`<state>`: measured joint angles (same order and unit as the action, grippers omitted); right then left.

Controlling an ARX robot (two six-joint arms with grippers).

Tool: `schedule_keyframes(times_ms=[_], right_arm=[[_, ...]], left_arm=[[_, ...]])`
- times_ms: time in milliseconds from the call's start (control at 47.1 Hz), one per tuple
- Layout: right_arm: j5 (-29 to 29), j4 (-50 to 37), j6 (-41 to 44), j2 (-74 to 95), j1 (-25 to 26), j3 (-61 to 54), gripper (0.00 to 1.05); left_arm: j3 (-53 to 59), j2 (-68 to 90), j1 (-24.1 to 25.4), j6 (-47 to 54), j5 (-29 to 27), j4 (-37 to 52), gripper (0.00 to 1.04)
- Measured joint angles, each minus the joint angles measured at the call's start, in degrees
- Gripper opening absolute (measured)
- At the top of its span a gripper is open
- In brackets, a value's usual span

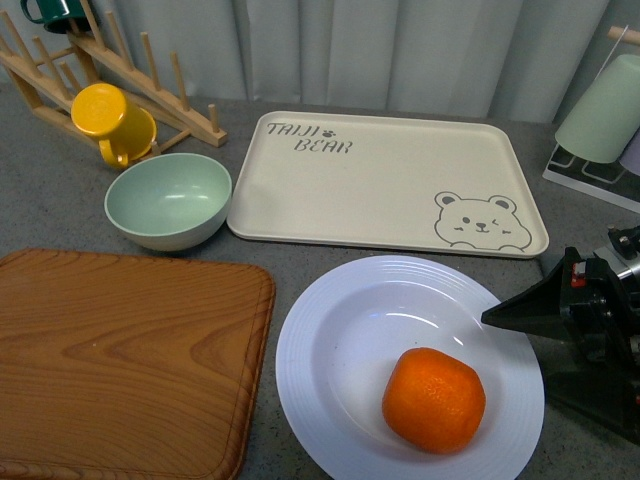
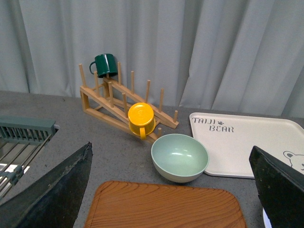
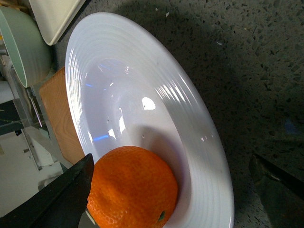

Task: Place orange and plate with both arms

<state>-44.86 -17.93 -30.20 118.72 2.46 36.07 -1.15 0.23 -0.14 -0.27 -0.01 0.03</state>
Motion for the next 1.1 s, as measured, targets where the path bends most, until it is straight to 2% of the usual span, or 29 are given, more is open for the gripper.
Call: schedule_keyframes(times_ms=[361, 637, 892, 1104], right_arm=[[-2.69, -7.78, -4.68, 5.49, -1.75, 0.68, 0.96], [-3.08, -9.25, -5.46, 6.12, -2.1, 0.61, 0.95], [-2.03, -9.44, -5.68, 6.78, -2.14, 0.35, 0.59], [-2.47, -9.46, -4.98, 7.91, -1.77, 0.17, 0.16]], left_arm=[[0.0, 0.0, 0.0, 0.0, 0.0, 0.0, 0.98], [0.0, 0.0, 0.0, 0.0, 0.0, 0.0, 0.98], [0.0, 0.0, 0.0, 0.0, 0.0, 0.0, 0.98], [0.0, 0.0, 0.0, 0.0, 0.0, 0.0, 0.98]])
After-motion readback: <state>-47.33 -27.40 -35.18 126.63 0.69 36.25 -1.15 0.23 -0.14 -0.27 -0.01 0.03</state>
